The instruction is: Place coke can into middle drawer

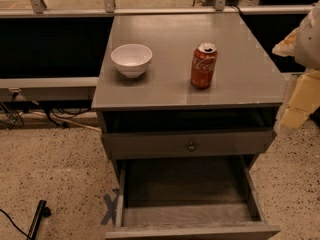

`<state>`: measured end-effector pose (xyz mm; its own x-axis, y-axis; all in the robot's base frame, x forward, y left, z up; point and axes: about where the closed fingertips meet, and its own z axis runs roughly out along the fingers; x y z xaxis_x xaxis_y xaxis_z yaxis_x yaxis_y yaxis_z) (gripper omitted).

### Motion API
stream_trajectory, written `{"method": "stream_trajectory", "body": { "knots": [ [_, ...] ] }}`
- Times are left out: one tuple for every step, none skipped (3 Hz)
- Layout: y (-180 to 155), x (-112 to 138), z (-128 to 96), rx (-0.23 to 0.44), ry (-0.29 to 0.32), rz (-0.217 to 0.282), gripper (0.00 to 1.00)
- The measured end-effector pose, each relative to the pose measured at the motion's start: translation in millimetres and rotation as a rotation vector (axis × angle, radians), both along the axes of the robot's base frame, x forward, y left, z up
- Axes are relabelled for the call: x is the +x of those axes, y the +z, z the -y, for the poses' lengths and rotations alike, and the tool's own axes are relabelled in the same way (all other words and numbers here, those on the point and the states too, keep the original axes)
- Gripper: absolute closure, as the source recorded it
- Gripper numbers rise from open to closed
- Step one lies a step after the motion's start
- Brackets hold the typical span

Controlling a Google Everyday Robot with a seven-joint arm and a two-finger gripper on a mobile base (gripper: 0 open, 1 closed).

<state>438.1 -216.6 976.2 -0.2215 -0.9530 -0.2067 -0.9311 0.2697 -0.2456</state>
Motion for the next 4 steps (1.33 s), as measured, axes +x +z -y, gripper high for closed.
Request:
{"method": "stream_trajectory", "body": {
  "knots": [
    [0.0, 0.0, 0.0, 0.0, 0.0, 0.0, 0.0],
    [2.4, 19.8, -4.7, 0.054, 0.03, 0.04, 0.0],
    [7.8, 67.8, -11.1, 0.194, 0.081, 0.143, 0.0],
    [4.9, 121.5, -22.7, 0.413, 0.086, 0.252, 0.0]
  ]
}}
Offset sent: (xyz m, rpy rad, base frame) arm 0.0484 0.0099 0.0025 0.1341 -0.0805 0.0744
